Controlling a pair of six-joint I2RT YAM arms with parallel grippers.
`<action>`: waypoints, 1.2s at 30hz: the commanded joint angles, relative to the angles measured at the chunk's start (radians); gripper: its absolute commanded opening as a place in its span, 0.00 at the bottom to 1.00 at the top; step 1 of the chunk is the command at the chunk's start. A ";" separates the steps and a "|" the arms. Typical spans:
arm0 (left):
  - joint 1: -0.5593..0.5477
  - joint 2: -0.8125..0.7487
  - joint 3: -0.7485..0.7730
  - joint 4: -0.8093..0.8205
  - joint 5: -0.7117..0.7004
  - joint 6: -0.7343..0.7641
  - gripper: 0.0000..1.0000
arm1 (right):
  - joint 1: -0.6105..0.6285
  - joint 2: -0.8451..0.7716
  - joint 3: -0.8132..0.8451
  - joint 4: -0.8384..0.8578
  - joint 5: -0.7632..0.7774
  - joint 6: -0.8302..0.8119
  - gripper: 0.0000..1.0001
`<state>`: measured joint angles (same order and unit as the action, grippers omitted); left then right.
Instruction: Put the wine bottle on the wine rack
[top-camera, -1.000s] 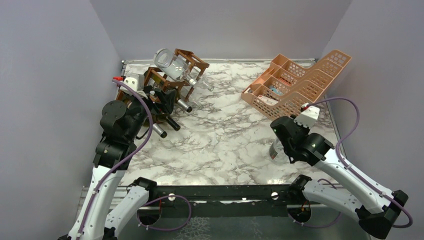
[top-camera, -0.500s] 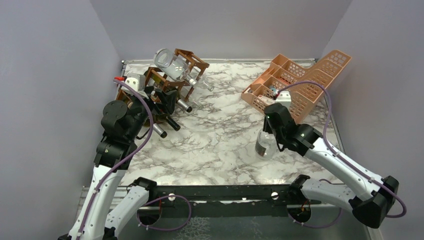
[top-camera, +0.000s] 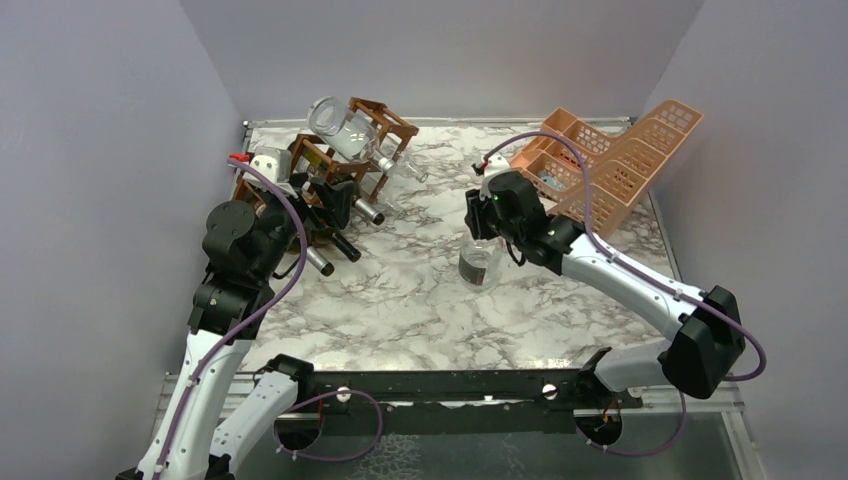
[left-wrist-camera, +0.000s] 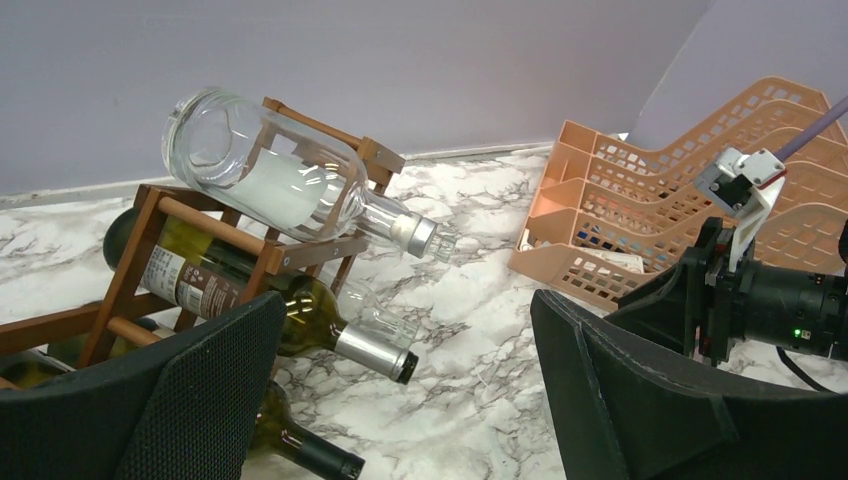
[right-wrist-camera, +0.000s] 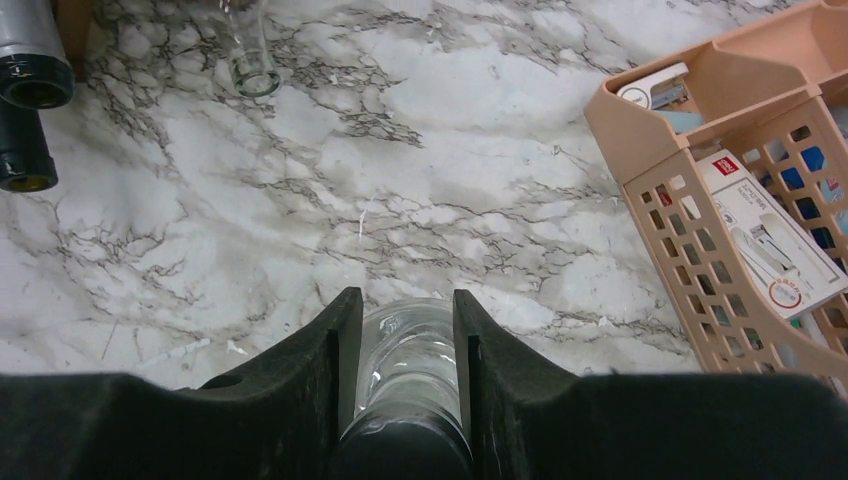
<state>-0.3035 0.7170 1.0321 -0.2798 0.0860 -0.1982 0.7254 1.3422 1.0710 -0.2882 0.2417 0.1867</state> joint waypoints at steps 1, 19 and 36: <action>-0.005 -0.009 0.007 -0.003 0.001 0.011 0.99 | 0.002 0.010 0.045 0.017 -0.095 -0.038 0.35; -0.006 -0.004 0.003 -0.003 -0.003 0.017 0.99 | 0.002 -0.045 0.062 -0.201 -0.056 -0.092 0.55; -0.006 -0.005 0.003 -0.003 0.003 0.014 0.99 | 0.002 0.025 0.107 -0.114 -0.194 -0.071 0.01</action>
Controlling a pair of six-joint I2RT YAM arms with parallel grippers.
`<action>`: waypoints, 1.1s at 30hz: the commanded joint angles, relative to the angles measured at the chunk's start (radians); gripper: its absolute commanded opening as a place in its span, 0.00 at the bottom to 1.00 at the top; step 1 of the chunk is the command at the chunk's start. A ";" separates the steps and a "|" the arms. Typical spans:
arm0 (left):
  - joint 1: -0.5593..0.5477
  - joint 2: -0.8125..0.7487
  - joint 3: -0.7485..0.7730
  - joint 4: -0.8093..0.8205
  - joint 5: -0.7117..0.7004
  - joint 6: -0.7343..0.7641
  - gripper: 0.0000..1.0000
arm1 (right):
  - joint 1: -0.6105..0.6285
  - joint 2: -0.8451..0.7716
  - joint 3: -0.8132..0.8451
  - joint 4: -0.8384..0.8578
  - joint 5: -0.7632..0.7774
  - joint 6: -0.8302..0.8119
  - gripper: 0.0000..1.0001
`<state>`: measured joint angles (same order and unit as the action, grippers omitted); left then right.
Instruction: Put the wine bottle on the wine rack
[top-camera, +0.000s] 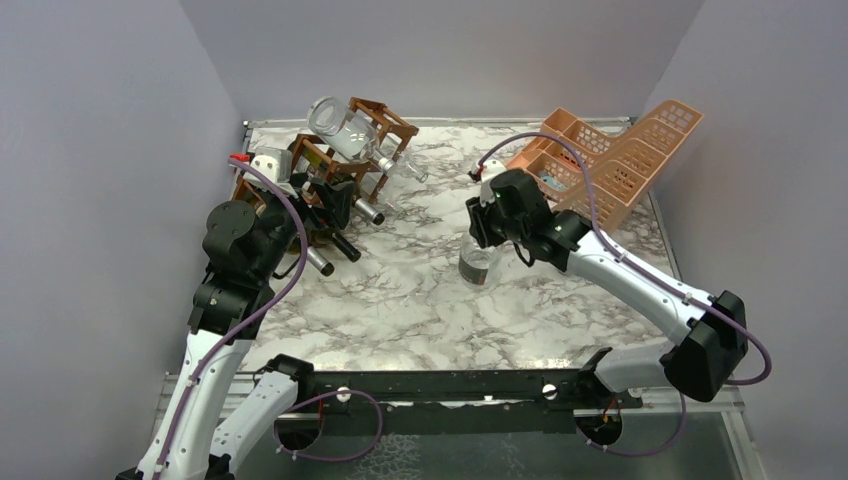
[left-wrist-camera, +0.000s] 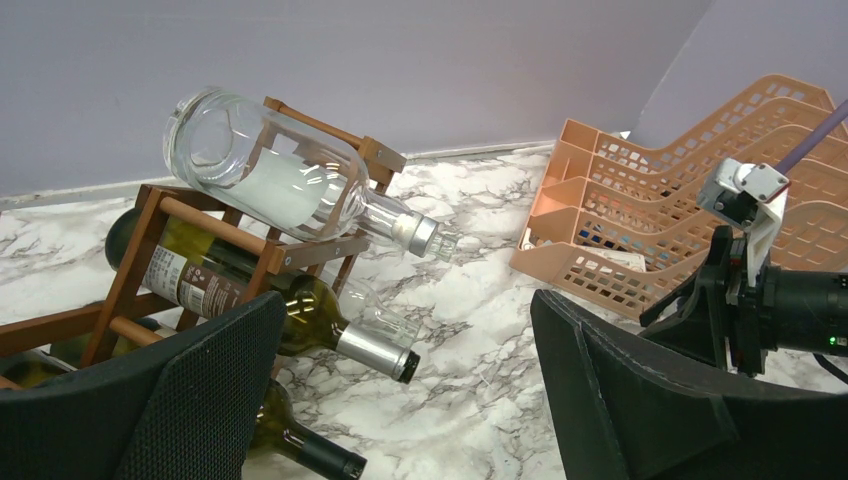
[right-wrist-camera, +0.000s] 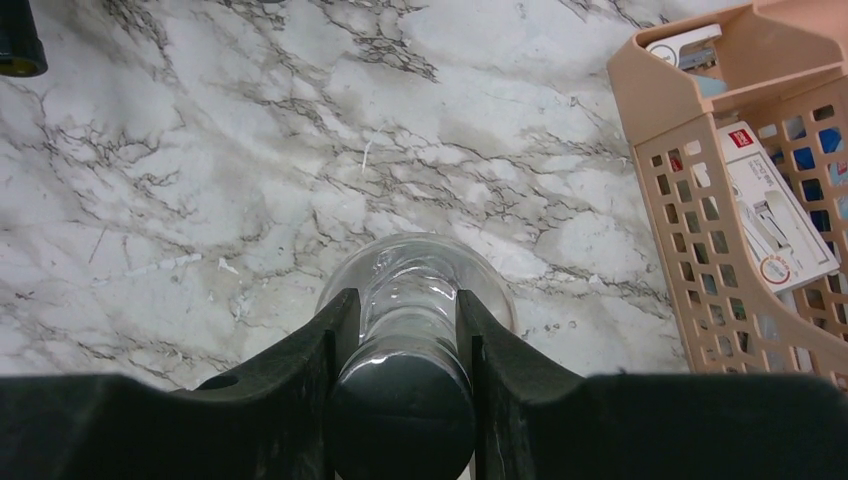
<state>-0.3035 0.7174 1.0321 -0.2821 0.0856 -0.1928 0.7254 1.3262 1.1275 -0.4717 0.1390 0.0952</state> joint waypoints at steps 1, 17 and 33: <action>-0.006 -0.005 0.003 -0.001 0.003 0.008 0.99 | 0.002 0.052 0.061 0.089 -0.103 0.033 0.01; -0.006 -0.012 -0.002 -0.013 0.014 0.000 0.99 | 0.004 0.226 0.178 0.524 -0.192 0.139 0.01; -0.006 -0.001 -0.012 -0.013 0.019 0.000 0.99 | 0.009 -0.035 -0.297 0.508 -0.157 0.132 0.01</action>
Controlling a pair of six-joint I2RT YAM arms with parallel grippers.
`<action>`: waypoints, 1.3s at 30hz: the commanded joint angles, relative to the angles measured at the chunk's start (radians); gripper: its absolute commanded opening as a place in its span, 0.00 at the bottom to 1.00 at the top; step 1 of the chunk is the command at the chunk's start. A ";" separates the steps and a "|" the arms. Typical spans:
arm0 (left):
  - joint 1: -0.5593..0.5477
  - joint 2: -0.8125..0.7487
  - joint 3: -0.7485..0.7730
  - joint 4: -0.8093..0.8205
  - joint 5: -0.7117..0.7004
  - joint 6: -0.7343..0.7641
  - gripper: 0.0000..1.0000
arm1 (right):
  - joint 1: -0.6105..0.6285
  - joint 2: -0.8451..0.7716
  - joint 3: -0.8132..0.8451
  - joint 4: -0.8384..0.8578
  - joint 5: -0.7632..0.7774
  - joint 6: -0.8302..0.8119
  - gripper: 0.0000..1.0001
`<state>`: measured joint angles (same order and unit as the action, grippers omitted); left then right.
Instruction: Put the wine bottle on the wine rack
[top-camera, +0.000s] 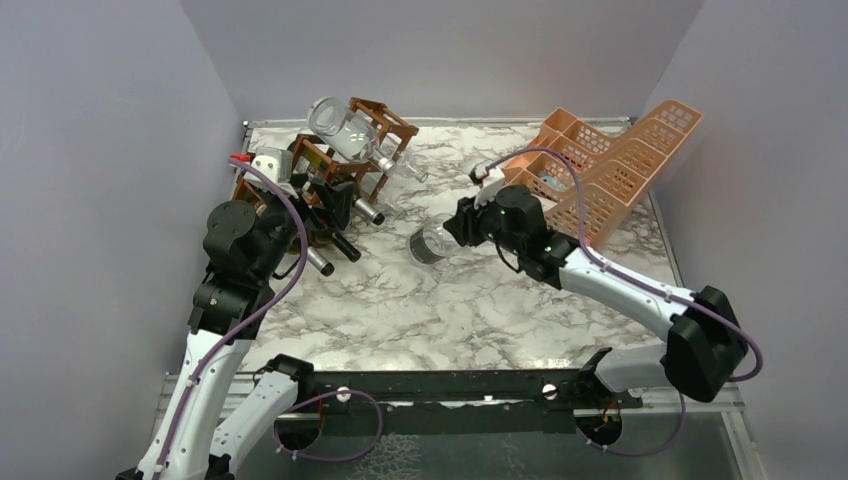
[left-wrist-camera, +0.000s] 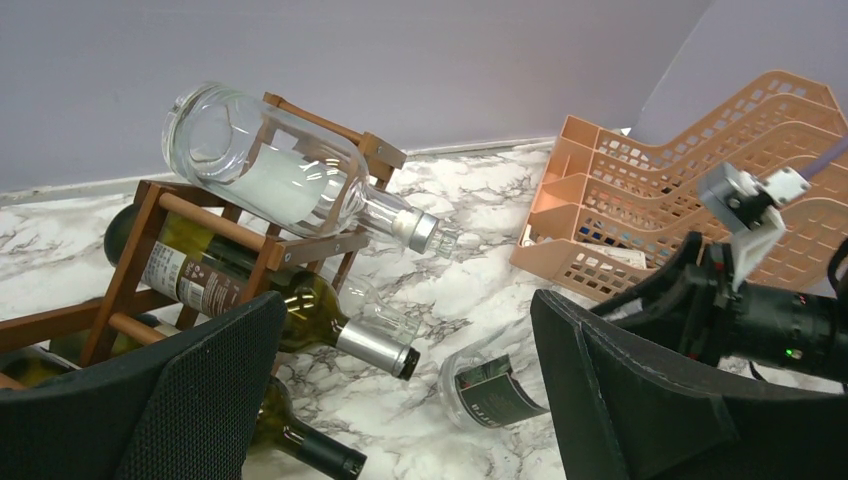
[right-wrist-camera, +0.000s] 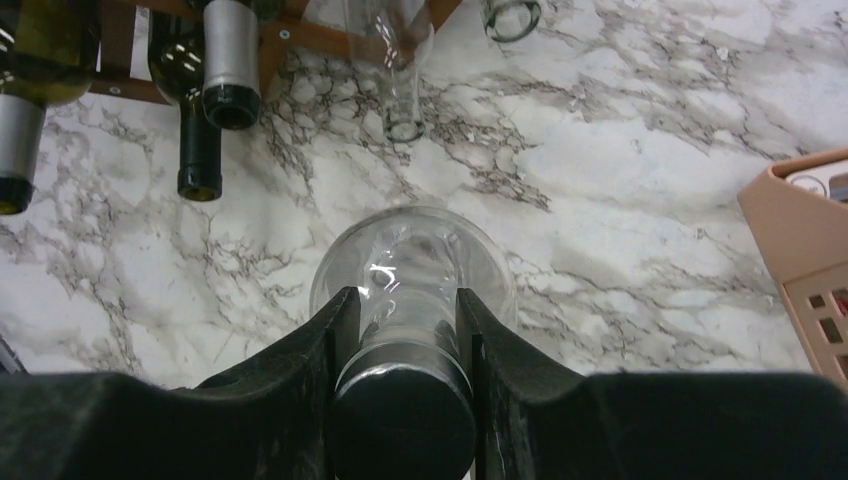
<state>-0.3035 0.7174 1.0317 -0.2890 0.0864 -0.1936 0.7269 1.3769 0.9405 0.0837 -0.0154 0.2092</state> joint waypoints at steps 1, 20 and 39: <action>-0.006 0.002 -0.011 -0.006 0.021 -0.001 0.99 | 0.008 -0.109 -0.140 -0.056 -0.001 0.026 0.01; -0.006 0.027 -0.025 0.007 0.066 -0.007 0.99 | 0.008 -0.189 -0.156 -0.470 -0.088 0.078 0.01; -0.006 0.053 0.035 -0.023 0.085 0.015 0.99 | 0.007 -0.015 -0.209 -0.445 -0.045 0.081 0.02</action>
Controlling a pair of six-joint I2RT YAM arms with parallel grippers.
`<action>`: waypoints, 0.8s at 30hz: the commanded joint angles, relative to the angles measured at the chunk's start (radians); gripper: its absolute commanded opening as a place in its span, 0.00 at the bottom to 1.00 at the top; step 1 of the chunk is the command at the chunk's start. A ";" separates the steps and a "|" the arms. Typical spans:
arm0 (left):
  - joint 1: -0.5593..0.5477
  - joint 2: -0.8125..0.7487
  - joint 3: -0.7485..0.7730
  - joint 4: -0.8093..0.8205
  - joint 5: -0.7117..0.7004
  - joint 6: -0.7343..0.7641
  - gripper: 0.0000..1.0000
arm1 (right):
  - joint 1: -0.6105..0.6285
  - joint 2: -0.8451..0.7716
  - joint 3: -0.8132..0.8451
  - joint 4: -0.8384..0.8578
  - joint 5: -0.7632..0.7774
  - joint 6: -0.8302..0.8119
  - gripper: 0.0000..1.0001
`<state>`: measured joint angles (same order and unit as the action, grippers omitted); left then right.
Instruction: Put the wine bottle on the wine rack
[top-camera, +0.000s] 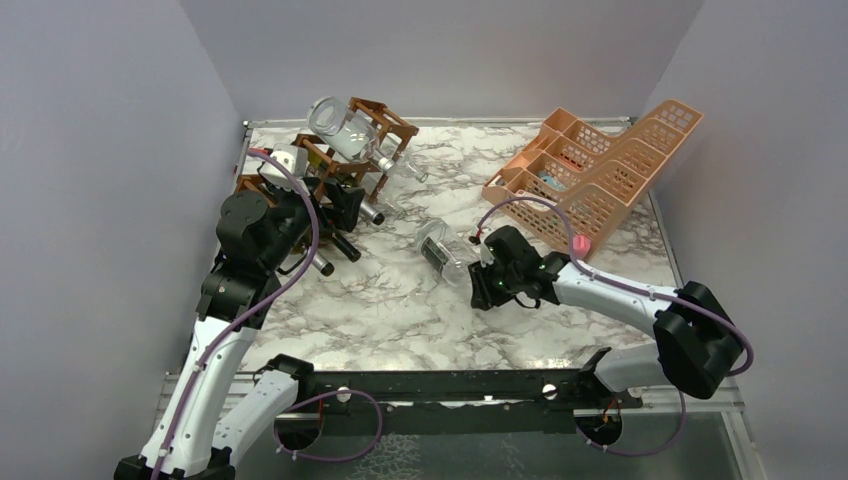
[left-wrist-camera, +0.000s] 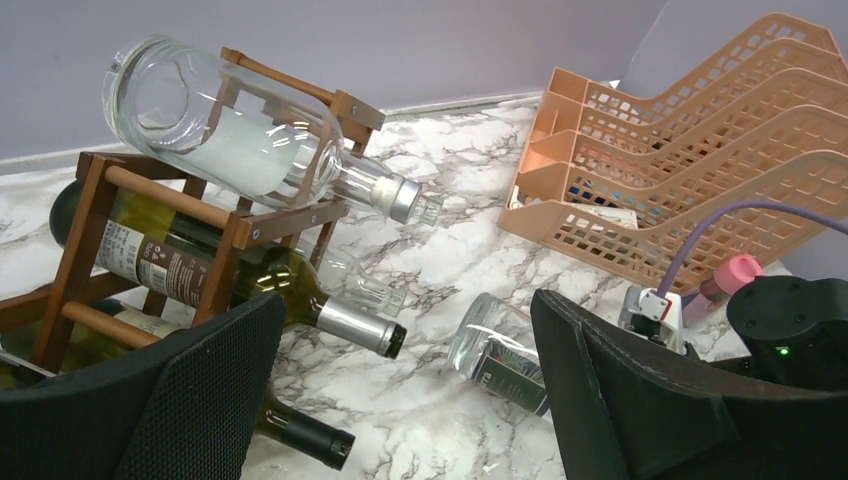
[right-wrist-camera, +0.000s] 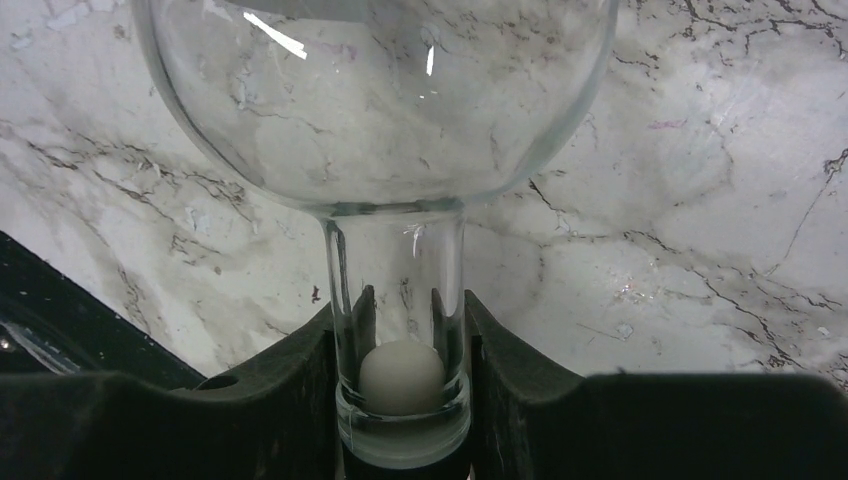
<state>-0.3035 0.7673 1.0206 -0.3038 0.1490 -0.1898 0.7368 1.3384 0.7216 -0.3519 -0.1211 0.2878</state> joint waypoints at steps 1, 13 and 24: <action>-0.006 0.008 0.052 -0.010 0.024 0.014 0.99 | -0.002 0.029 0.016 -0.015 0.066 -0.001 0.04; -0.006 0.018 0.070 -0.025 0.025 0.033 0.99 | -0.002 0.090 0.033 0.028 0.095 -0.024 0.39; -0.006 0.019 0.079 -0.036 0.024 0.039 0.99 | -0.002 0.128 0.033 0.107 0.132 -0.032 0.52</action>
<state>-0.3035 0.7883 1.0584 -0.3393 0.1505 -0.1658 0.7364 1.4414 0.7284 -0.3069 -0.0360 0.2611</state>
